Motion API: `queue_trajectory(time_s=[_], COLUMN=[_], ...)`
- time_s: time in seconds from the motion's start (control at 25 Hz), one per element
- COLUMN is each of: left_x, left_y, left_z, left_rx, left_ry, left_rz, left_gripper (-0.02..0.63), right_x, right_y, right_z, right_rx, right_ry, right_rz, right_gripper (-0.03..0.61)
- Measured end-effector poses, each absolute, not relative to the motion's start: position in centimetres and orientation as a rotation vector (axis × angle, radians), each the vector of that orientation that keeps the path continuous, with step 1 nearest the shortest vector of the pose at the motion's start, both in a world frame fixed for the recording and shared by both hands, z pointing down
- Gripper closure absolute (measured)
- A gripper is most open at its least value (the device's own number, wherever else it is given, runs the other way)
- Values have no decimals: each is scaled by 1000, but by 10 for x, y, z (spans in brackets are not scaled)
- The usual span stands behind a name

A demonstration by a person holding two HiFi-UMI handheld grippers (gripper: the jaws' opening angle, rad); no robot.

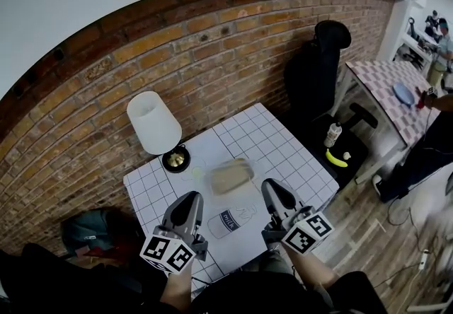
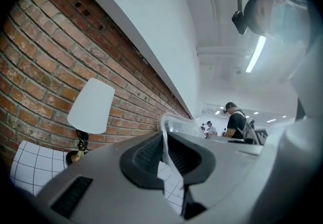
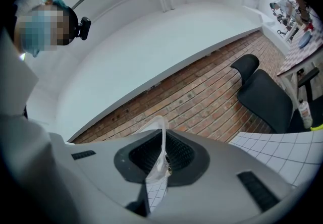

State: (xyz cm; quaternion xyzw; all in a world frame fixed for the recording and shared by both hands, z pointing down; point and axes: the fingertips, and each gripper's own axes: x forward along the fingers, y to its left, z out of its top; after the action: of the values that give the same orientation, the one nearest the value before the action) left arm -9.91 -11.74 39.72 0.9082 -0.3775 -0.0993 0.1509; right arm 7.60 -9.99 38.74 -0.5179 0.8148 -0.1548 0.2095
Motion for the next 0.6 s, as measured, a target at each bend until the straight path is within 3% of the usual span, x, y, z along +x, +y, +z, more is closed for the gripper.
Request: queue_trajectory(time_s=[0.6], left_x=[-109], left_y=[-104], left_z=[401], left_rx=[2627], left_ry=[-1038], left_rz=[-294], left_gripper=[581], right_x=[65], right_y=[-79], right_z=[395], right_rx=[-1496], right_ry=[2235], right_rz=[-430], right_gripper=[558])
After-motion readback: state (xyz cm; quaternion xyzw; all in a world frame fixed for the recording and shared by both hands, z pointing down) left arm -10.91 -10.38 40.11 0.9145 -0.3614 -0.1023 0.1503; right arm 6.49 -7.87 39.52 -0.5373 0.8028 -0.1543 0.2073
